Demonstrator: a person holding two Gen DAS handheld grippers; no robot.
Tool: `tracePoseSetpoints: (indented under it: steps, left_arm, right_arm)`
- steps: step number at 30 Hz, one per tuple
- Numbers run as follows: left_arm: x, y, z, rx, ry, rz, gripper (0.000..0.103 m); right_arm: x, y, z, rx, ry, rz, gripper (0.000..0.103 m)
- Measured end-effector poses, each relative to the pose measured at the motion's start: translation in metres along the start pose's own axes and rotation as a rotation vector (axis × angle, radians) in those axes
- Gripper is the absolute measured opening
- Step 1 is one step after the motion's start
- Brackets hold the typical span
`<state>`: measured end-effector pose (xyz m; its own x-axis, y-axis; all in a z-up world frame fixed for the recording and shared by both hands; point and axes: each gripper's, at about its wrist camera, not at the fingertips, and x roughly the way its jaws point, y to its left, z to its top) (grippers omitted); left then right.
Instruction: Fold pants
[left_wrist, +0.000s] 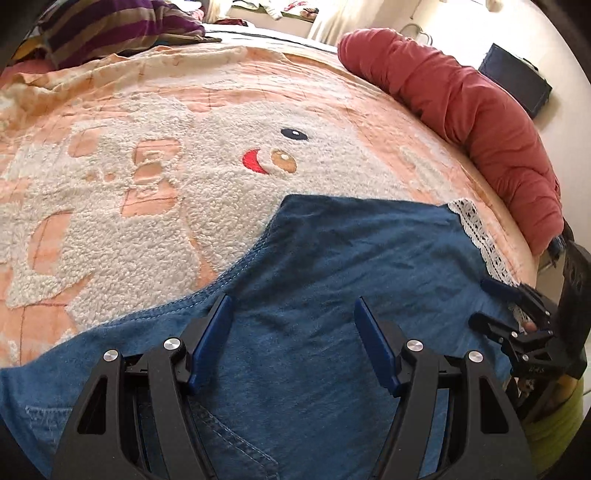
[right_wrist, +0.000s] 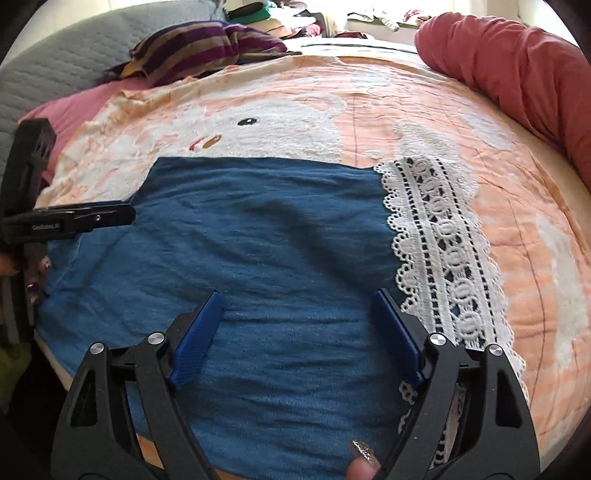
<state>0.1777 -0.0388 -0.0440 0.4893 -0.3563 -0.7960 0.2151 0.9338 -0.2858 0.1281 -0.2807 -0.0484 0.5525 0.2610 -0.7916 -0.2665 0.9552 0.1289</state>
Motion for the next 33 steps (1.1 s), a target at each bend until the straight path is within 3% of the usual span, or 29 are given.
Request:
tracePoseSetpoints:
  steps: [2,4,8,10,16,21,26,33]
  left_arm:
    - [-0.008,-0.004,0.000,0.004,-0.018,0.013,0.087]
    - [-0.017,-0.010,-0.001,0.036,-0.043,0.040,0.088]
    - [-0.037,-0.024,-0.004,0.104,-0.098,0.096,0.091]
    - [-0.047,-0.029,-0.005,0.124,-0.123,0.105,0.098]
    - [-0.062,-0.054,-0.006,0.207,-0.183,0.132,0.098]
    - [-0.064,-0.071,-0.011,0.253,-0.179,0.117,0.098]
    - [-0.059,-0.092,-0.016,0.303,-0.168,0.099,0.098]
    - [-0.032,-0.107,-0.004,0.306,-0.082,0.058,0.098]
  right_arm:
    - [-0.010,-0.002,-0.001,0.015,-0.025,0.007,0.077]
    - [-0.022,-0.005,-0.001,0.049,-0.068,0.020,0.085]
    - [-0.046,-0.012,-0.004,0.088,-0.121,0.011,0.088]
    - [-0.057,-0.016,-0.005,0.101,-0.140,0.004,0.089]
    - [-0.087,-0.027,-0.014,0.115,-0.178,-0.073,0.093]
    - [-0.111,-0.043,-0.025,0.154,-0.215,-0.144,0.094]
    - [-0.122,-0.065,-0.036,0.216,-0.243,-0.153,0.094]
    - [-0.123,-0.085,-0.049,0.287,-0.248,-0.133,0.094]
